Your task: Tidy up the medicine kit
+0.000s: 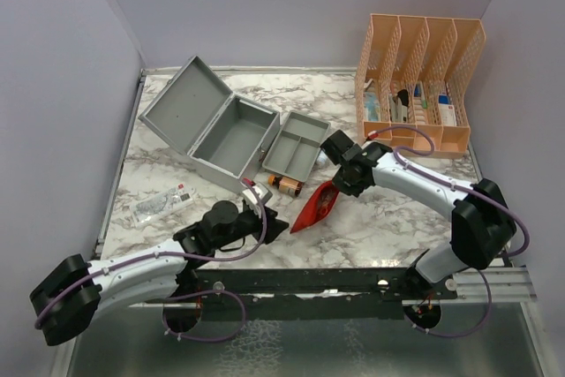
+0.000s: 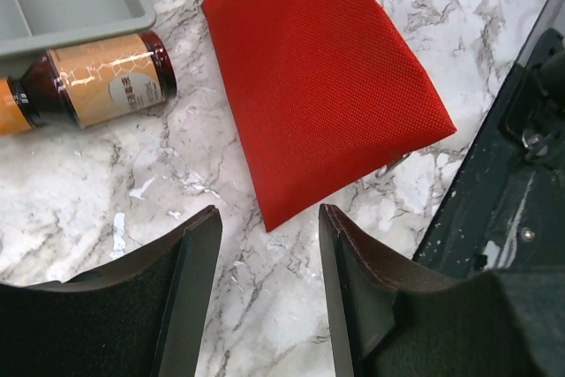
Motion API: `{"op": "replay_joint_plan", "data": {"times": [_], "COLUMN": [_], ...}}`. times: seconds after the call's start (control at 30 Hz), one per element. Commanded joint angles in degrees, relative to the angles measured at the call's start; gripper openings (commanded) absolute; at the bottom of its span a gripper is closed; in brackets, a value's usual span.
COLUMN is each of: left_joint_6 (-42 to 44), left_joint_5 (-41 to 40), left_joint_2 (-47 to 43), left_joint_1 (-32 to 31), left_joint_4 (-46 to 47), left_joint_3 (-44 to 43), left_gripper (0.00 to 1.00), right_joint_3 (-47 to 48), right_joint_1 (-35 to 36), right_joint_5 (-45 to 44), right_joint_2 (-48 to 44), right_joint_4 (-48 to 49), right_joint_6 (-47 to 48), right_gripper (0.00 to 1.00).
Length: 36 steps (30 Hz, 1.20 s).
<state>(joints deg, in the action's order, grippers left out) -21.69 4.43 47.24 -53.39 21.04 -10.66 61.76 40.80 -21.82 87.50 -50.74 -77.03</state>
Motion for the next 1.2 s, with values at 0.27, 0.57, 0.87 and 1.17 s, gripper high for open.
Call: {"op": "replay_joint_plan", "data": {"times": [0.27, 0.57, 0.87, 1.17], "left_joint_6": [19.44, 22.28, 16.76, 18.61], "left_joint_5": [-4.72, -7.16, -14.86, -23.60], "left_joint_2": [5.14, 4.52, 8.26, 11.09], "left_joint_1": [-11.04, -13.87, -19.44, -20.66], "left_joint_4": [12.49, 12.47, 13.94, 21.48], "left_joint_3": [0.69, 1.40, 1.80, 3.15], "left_gripper": [0.49, 0.48, 0.44, 0.35], "right_joint_3": [4.53, 5.84, 5.41, 3.41], "right_joint_1": [-0.21, -0.19, -0.19, -0.19], "right_joint_5": [7.17, 8.59, 8.03, 9.05], "right_joint_2": [1.47, 1.73, -1.57, -3.16], "right_joint_4": [-5.90, -7.68, -8.83, -7.65], "right_joint_6": [-3.11, -5.09, -8.90, -9.37], "right_gripper": [0.01, 0.01, 0.01, 0.01]}}
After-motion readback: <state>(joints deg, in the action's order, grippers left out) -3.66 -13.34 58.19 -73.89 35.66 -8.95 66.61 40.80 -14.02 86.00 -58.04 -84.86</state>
